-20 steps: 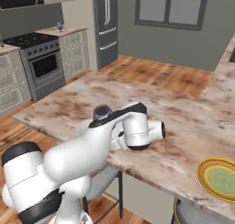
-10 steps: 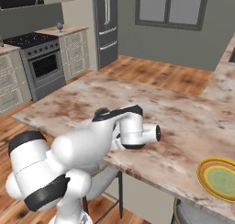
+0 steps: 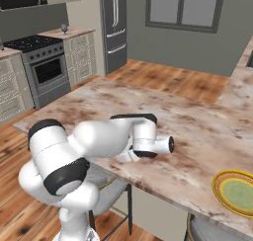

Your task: Retrieve the wine glasses from the counter and place one next to each plate.

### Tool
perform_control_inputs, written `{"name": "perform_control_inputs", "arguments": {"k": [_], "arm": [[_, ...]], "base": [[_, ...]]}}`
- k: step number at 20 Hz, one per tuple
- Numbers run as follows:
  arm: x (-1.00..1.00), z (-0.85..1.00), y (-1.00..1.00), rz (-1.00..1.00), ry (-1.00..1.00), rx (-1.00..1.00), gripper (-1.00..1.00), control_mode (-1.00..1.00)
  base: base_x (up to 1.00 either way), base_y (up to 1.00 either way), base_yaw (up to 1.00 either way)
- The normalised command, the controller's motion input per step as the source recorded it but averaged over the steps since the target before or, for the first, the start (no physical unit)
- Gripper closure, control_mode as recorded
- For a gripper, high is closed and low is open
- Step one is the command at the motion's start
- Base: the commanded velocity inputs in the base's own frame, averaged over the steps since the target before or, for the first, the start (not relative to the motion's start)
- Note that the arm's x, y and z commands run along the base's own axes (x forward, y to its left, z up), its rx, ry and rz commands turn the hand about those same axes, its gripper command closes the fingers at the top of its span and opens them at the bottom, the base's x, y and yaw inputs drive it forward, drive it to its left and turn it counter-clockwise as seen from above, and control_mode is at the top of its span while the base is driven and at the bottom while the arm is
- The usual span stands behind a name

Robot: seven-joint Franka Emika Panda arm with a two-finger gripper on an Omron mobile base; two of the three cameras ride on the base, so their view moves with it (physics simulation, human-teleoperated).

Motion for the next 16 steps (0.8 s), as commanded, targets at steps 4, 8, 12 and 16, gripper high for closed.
{"name": "perform_control_inputs", "arguments": {"k": [4,8,12,16], "arm": [[0.25,-0.18,-0.15,0.00,0.02,0.00,1.00,-1.00],[0.28,-0.16,0.00,0.00,0.00,0.00,1.00,-1.00],[0.28,-0.22,0.00,0.00,0.00,0.02,1.00,-1.00],[0.21,-0.42,0.00,0.00,0.00,0.01,1.00,-1.00]], "base": [[0.00,0.00,0.00],[0.00,0.00,0.00],[0.00,0.00,0.00],[0.00,0.00,0.00]]}}
